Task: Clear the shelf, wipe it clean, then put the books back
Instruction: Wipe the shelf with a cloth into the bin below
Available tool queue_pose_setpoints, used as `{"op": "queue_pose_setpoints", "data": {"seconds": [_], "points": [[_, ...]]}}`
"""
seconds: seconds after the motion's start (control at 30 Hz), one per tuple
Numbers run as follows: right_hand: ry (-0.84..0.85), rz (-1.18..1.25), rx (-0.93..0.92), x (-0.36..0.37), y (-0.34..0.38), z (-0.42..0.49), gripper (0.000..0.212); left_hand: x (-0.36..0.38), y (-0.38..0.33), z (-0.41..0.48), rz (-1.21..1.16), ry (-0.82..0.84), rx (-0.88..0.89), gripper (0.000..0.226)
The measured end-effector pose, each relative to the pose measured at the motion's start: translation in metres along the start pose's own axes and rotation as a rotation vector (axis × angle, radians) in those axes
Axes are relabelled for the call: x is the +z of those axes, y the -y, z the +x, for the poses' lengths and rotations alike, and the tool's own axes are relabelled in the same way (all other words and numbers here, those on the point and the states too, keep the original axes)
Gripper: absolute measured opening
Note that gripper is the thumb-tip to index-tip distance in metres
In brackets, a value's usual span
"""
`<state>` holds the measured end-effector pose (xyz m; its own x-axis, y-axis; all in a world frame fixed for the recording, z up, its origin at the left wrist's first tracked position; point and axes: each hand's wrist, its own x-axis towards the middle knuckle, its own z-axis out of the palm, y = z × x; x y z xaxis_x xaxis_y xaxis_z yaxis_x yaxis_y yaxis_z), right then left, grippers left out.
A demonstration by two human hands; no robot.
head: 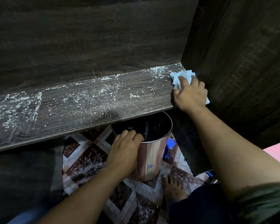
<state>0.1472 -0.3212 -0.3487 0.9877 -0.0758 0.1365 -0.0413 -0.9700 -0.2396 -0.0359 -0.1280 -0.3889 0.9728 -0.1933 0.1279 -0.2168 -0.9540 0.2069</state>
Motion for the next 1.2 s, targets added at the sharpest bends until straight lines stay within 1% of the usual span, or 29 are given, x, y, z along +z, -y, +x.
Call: {"op": "queue_pose_setpoints", "data": {"seconds": [0.07, 0.17, 0.23, 0.3, 0.33, 0.4, 0.43, 0.5, 0.53, 0.63, 0.77, 0.9, 1.03, 1.13, 1.2], "points": [[0.043, 0.014, -0.031, -0.001, 0.016, -0.007, 0.053, 0.000, 0.002, -0.002, -0.005, 0.000, 0.000, 0.045], [0.092, 0.029, -0.225, -0.002, 0.048, -0.026, 0.052, -0.001, 0.005, -0.005, -0.008, 0.009, -0.012, 0.044], [0.147, 0.178, -0.314, -0.001, 0.064, -0.035, 0.049, -0.002, 0.008, -0.007, -0.005, 0.008, -0.021, 0.042], [0.141, 0.332, -0.309, -0.004, 0.069, -0.031, 0.047, -0.003, 0.010, -0.009, -0.004, 0.003, -0.023, 0.041], [0.094, 0.342, -0.286, -0.006, 0.067, -0.026, 0.047, -0.003, 0.012, -0.010, -0.008, -0.001, -0.020, 0.040], [-0.011, 0.214, -0.218, -0.009, 0.054, -0.013, 0.048, -0.005, 0.014, -0.013, -0.009, -0.006, -0.013, 0.039], [-0.022, 0.132, -0.180, -0.008, 0.045, -0.008, 0.049, -0.006, 0.016, -0.015, -0.005, -0.008, -0.010, 0.038], [0.046, 0.033, -0.146, -0.003, 0.031, -0.004, 0.049, -0.007, 0.018, -0.019, 0.001, -0.008, -0.002, 0.037], [0.077, 0.024, -0.164, 0.001, 0.027, -0.003, 0.049, -0.007, 0.020, -0.021, 0.001, -0.005, 0.002, 0.038], [0.119, 0.061, -0.307, 0.007, 0.034, -0.006, 0.048, -0.009, 0.026, -0.029, 0.001, 0.007, 0.010, 0.043], [0.209, 0.127, -0.473, 0.005, 0.056, -0.016, 0.049, -0.012, 0.031, -0.037, 0.005, 0.012, 0.011, 0.042], [0.342, 0.263, -0.502, 0.002, 0.066, -0.021, 0.048, -0.016, 0.032, -0.041, 0.006, 0.036, 0.001, 0.044], [0.410, 0.442, -0.535, 0.000, 0.068, -0.029, 0.046, -0.020, 0.031, -0.039, -0.007, 0.042, -0.015, 0.039], [0.454, 0.488, -0.532, -0.002, 0.068, -0.039, 0.046, -0.021, 0.029, -0.038, -0.025, 0.048, -0.018, 0.033], [0.456, 0.480, -0.538, -0.002, 0.067, -0.045, 0.045, -0.021, 0.027, -0.036, -0.023, 0.065, -0.029, 0.034]]}}
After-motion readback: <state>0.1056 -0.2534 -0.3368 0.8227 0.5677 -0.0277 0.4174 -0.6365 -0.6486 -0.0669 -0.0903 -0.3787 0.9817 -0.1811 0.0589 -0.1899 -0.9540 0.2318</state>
